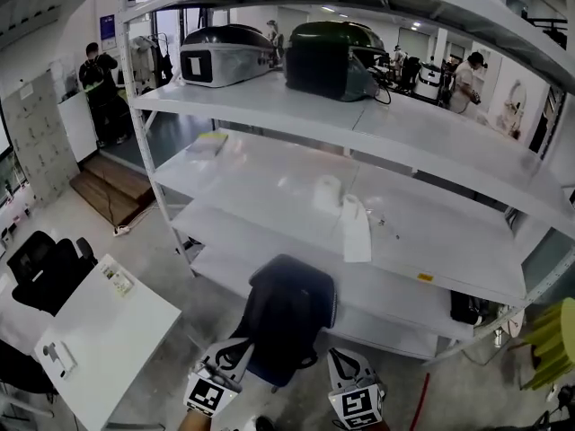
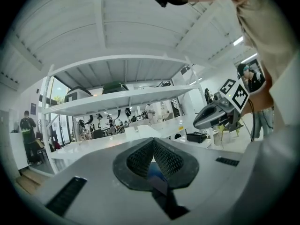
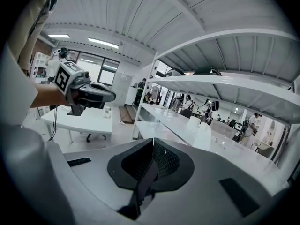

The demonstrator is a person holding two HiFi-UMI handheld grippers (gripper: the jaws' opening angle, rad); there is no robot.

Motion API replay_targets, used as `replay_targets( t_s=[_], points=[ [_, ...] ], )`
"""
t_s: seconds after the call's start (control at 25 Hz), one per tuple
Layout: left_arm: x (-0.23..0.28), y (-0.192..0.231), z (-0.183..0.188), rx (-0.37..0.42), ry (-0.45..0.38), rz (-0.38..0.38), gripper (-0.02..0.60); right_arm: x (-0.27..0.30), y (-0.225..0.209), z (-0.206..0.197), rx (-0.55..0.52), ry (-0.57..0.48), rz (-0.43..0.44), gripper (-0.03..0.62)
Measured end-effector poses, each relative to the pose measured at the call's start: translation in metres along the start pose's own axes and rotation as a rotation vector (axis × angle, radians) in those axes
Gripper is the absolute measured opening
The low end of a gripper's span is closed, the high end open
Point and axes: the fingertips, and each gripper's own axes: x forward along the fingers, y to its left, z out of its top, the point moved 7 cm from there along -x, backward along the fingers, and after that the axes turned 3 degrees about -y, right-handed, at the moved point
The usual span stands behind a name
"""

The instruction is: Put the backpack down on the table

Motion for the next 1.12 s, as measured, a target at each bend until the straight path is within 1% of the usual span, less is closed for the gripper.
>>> replay_targets(
  t_s=[0.16,0.28,0.4,0.52,0.72,0.84,1.12],
  points=[
    [0.014,0.03,-0.021,-0.021,-0.003,-0.026,0.014,0.033,0.006,0.003,0.007,0.007,-0.018,0.026],
    [0.021,0.045,-0.032,-0.053,-0.011,-0.029,0.014,0.05,0.01,0.0,0.021,0.035,-0.019,0.026],
    [0.031,0.058,-0.044,-0.07,0.002,-0.034,0.014,0.069,0.007,-0.003,0.028,0.042,-0.022,0.026],
    [0.049,0.07,-0.055,-0.087,0.014,-0.028,0.014,0.09,-0.005,-0.008,0.043,0.05,-0.023,0.026],
    [0.088,0.082,-0.064,-0.081,0.054,-0.024,0.014,0.125,-0.032,-0.024,0.063,0.063,0.006,0.026],
    [0.109,0.091,-0.069,-0.068,0.079,-0.017,0.014,0.149,-0.048,-0.029,0.071,0.048,0.024,0.026],
    [0.165,0.106,-0.087,-0.058,0.133,0.029,0.014,0.201,-0.09,-0.051,0.1,0.025,0.068,0.028]
  ],
)
